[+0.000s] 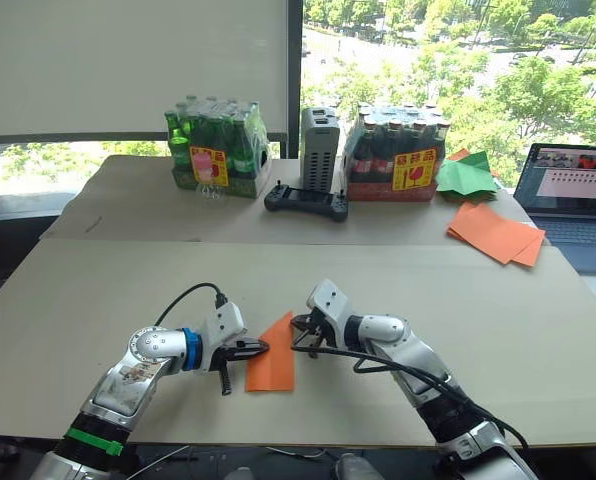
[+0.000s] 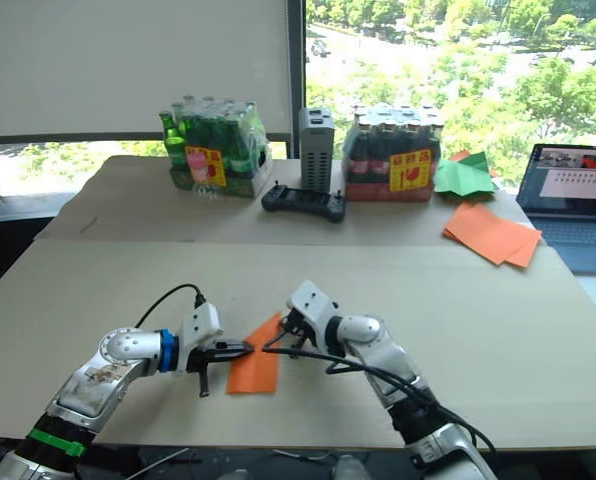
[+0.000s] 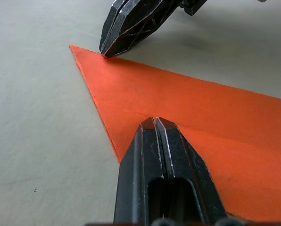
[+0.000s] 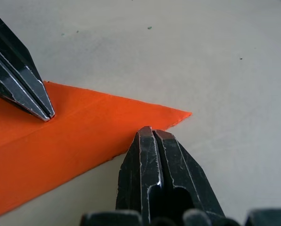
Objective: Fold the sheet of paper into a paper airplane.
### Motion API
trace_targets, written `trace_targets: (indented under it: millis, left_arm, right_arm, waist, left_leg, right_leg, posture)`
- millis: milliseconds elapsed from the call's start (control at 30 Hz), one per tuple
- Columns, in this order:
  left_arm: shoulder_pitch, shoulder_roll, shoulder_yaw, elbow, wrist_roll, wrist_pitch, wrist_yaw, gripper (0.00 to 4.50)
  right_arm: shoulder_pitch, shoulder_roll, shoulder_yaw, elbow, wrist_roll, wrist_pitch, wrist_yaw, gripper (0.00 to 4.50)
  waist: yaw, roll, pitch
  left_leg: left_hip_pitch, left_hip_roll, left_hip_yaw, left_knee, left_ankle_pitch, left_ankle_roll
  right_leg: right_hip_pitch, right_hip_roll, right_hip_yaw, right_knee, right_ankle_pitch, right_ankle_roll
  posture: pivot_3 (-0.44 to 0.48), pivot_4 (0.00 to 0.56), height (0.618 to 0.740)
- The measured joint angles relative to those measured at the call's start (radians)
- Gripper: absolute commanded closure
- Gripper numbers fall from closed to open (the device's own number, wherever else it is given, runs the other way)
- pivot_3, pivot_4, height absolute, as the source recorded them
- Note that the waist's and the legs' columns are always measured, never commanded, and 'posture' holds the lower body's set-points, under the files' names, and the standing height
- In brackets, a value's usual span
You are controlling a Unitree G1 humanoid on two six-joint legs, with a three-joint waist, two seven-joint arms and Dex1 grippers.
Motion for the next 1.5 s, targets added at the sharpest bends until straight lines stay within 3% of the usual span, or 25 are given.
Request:
trace_targets:
  millis: [267,800,1500]
  left_arm:
    - [-0.005,-0.003,-0.004,0.004,0.0,-0.002,-0.001,4.46]
    - [-0.005,-0.004,-0.004,0.005,0.002,-0.002,0.0,4.46]
    - [-0.004,-0.003,-0.004,0.005,0.002,-0.002,0.0,4.46]
  right_arm:
    - [-0.008,0.014,-0.042,-0.061,0.038,0.023,-0.015,4.5]
    - [0.036,0.013,0.012,-0.009,0.035,-0.013,0.004,4.5]
    - [0.181,-0.058,0.04,-0.215,0.096,0.067,0.056,4.5]
  waist:
    - [0.003,0.0,0.0]
    - [0.003,0.0,0.0]
    - [0.003,0.0,0.0]
  left_leg:
    - [0.0,0.0,0.0,0.0,0.0,0.0]
    - [0.0,0.0,0.0,0.0,0.0,0.0]
    - [0.0,0.0,0.0,0.0,0.0,0.0]
  right_leg:
    - [0.0,0.0,0.0,0.0,0.0,0.0]
    - [0.001,0.0,0.0,-0.001,0.0,0.0]
    - [0.001,0.0,0.0,-0.001,-0.001,0.002]
  posture:
    - [0.0,0.15,0.733]
    - [0.0,0.15,0.733]
    - [0.0,0.15,0.733]
